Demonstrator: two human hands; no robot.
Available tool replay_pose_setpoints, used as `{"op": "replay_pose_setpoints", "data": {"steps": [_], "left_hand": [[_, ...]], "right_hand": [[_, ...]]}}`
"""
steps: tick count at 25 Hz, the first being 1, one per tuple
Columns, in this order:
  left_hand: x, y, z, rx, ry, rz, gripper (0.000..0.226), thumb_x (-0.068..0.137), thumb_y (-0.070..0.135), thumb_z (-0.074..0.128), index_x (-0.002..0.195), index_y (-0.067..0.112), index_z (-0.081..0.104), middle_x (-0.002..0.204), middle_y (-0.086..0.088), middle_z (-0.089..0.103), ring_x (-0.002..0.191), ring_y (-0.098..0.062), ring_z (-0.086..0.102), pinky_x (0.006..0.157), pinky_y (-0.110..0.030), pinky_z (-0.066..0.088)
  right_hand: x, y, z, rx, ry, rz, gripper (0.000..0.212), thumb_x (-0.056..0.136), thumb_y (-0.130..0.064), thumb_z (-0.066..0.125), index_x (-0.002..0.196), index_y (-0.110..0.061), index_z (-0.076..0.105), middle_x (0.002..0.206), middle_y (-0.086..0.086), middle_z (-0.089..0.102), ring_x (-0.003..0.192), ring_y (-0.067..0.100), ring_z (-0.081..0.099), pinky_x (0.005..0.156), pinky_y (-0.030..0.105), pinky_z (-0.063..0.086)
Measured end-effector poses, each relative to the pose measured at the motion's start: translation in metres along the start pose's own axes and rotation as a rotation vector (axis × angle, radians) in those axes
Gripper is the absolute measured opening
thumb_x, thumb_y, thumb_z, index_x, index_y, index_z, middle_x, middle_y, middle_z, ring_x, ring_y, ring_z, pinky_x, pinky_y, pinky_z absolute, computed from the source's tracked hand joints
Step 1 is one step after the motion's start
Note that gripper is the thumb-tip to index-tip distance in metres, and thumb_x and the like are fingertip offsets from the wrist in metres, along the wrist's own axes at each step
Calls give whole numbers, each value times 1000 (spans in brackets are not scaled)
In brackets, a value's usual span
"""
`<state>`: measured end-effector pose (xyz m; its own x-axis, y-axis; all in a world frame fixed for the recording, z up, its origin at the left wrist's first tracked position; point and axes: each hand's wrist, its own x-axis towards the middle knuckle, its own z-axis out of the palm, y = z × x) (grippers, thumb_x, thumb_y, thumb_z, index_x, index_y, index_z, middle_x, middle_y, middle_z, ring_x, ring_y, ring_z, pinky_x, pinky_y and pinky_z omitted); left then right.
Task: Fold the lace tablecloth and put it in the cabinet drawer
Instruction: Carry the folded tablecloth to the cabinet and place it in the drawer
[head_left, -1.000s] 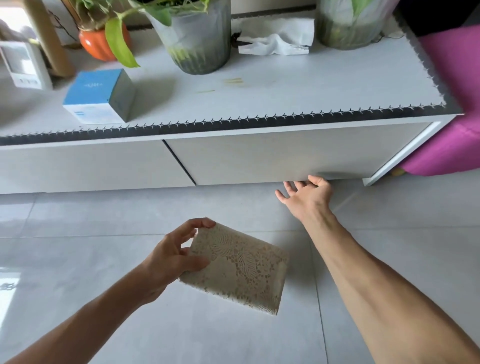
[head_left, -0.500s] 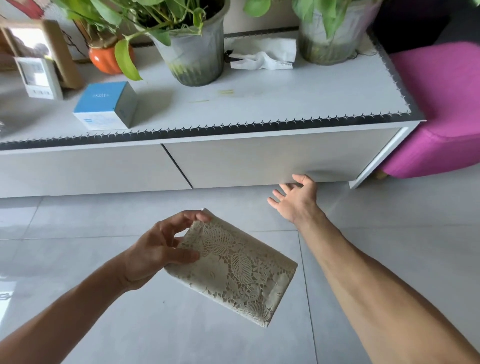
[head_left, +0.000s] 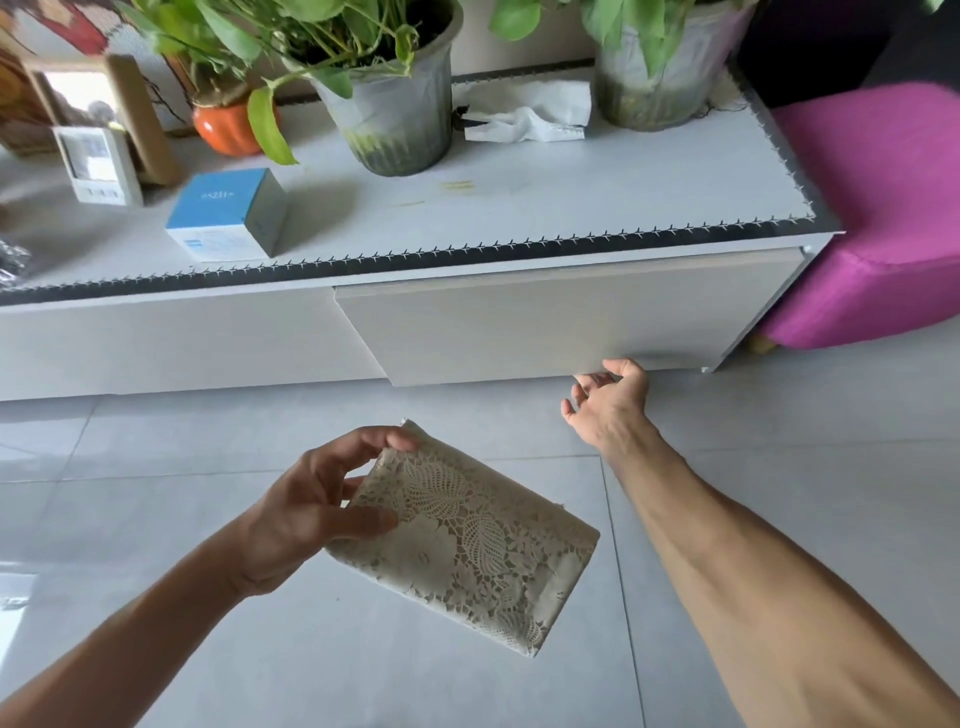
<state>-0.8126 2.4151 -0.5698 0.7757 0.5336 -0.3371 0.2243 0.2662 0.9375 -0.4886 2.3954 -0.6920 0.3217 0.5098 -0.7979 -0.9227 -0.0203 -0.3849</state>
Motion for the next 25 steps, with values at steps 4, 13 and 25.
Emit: {"op": "replay_pose_setpoints", "data": {"steps": [4,13,25], "left_hand": [[5,10,2,9,-90,9,50,74,-9,72,118,11,59,125,-14,60,104,-39,64,86,-43,56],[16,96,-17,-47,-71,209,59,66,-15,64,112,23,61,113,-2,64,97,-18,65,79,-28,57],[56,79,8,-293,76,316,62,71,-17,56,115,28,56,111,-3,65,98,-17,63,83,-29,56]], "right_hand": [[-46,6,-25,-425,16,103,29,93,-36,41,109,-12,47,114,16,63,98,29,57,89,45,45],[-176,-71,9,-1658,-122,-1526,34,103,-31,37,95,-11,63,77,-2,66,87,28,61,89,33,40],[-166,-98,-24,-1368,-351,-215,81,79,-85,27,105,-21,70,91,10,77,73,30,72,68,35,52]]}}
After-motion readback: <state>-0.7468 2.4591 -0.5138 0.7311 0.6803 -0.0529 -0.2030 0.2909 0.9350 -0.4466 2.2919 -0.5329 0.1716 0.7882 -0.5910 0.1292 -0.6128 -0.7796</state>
